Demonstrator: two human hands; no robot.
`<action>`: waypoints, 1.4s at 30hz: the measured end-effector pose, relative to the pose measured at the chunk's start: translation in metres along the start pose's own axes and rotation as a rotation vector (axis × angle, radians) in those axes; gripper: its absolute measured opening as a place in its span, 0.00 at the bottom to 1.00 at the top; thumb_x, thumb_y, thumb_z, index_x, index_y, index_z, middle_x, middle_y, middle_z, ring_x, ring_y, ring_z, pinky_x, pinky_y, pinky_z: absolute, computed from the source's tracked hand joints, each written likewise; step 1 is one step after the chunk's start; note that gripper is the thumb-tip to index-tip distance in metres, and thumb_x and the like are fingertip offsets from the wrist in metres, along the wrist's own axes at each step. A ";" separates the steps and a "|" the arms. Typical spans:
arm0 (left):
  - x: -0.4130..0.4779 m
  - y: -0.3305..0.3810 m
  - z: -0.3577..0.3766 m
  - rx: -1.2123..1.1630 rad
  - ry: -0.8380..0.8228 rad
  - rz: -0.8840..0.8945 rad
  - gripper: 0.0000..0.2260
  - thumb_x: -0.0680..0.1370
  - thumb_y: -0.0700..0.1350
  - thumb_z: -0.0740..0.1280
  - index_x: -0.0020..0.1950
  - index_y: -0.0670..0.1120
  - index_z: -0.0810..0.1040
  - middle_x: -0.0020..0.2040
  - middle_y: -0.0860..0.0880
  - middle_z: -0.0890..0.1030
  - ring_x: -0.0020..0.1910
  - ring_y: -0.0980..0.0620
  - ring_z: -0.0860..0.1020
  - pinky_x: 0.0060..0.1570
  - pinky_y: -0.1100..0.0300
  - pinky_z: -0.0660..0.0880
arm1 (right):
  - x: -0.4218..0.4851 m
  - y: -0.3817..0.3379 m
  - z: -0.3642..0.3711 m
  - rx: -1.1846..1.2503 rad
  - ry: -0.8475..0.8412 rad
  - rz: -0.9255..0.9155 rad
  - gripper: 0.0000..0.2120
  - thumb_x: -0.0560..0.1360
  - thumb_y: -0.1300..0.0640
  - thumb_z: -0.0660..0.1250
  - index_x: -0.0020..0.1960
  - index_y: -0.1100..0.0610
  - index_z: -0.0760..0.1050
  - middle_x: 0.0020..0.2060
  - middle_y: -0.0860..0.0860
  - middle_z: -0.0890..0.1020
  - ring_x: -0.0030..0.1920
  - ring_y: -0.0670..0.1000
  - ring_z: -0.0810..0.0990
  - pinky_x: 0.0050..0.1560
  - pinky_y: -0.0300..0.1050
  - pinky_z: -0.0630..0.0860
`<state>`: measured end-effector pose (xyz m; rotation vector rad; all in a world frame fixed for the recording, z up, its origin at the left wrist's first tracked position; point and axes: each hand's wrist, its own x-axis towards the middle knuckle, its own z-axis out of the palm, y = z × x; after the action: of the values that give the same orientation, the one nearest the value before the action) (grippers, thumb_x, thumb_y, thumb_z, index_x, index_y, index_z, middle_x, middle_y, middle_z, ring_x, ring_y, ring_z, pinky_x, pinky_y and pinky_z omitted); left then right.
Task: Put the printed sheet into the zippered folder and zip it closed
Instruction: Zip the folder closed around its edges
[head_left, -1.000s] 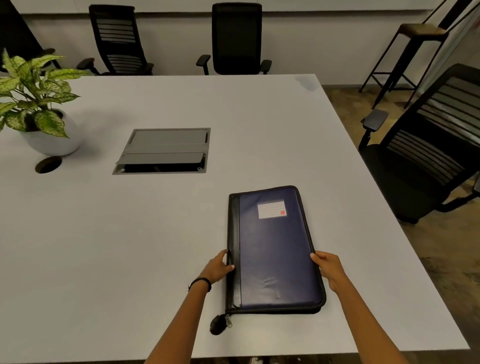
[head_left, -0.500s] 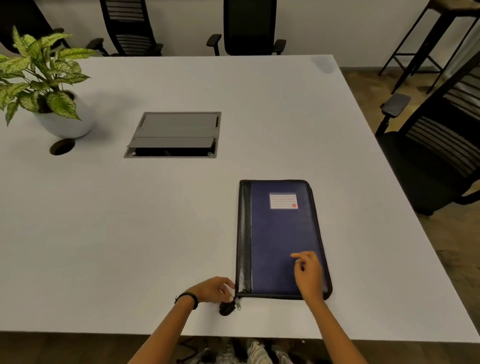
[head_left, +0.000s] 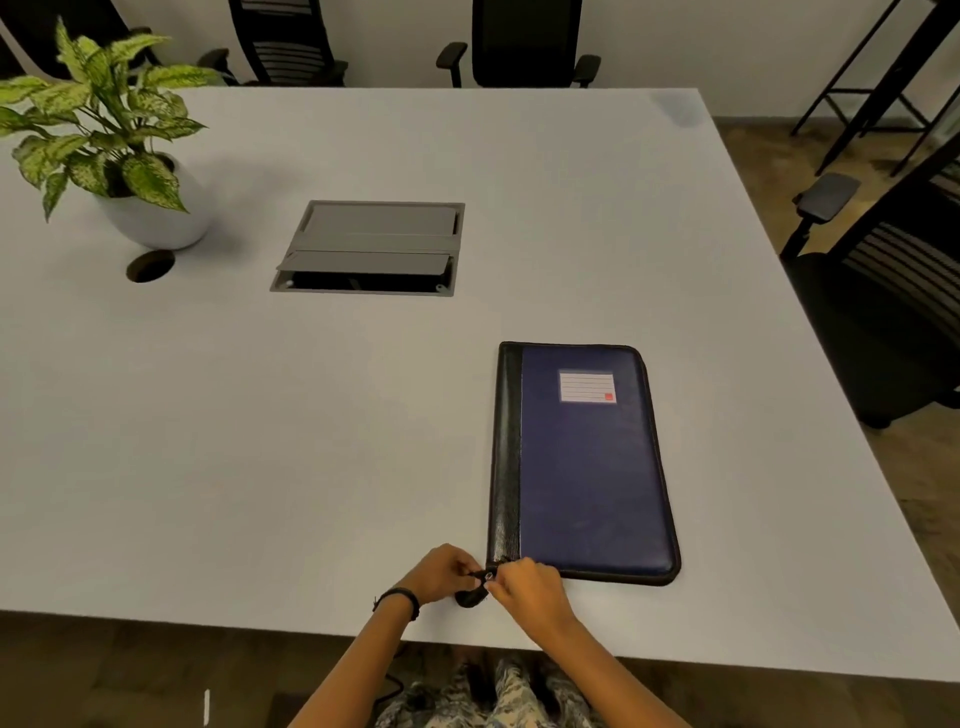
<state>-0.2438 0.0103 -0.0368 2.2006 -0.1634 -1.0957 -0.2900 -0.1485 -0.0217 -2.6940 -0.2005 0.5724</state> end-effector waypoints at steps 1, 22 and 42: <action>0.000 -0.001 0.001 -0.003 0.001 0.007 0.09 0.77 0.39 0.67 0.55 0.39 0.82 0.49 0.42 0.81 0.46 0.52 0.74 0.51 0.63 0.71 | 0.001 -0.001 0.002 -0.058 -0.013 -0.002 0.17 0.77 0.47 0.58 0.49 0.59 0.77 0.46 0.58 0.83 0.45 0.58 0.81 0.36 0.46 0.65; 0.001 -0.005 -0.009 0.291 0.061 0.146 0.10 0.78 0.49 0.63 0.52 0.45 0.80 0.50 0.44 0.83 0.44 0.50 0.77 0.44 0.63 0.69 | 0.002 -0.009 -0.004 -0.184 0.125 0.078 0.30 0.35 0.50 0.80 0.14 0.52 0.57 0.10 0.51 0.68 0.11 0.42 0.65 0.22 0.34 0.45; 0.002 -0.004 -0.015 0.281 0.028 0.154 0.08 0.78 0.48 0.64 0.47 0.46 0.80 0.38 0.57 0.75 0.37 0.58 0.72 0.38 0.73 0.65 | -0.044 0.093 -0.030 -0.115 0.219 0.227 0.32 0.45 0.64 0.80 0.22 0.52 0.54 0.17 0.48 0.55 0.18 0.43 0.53 0.24 0.33 0.35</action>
<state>-0.2315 0.0200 -0.0339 2.4018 -0.4930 -1.0056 -0.3124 -0.2530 -0.0169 -2.8865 0.1373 0.3332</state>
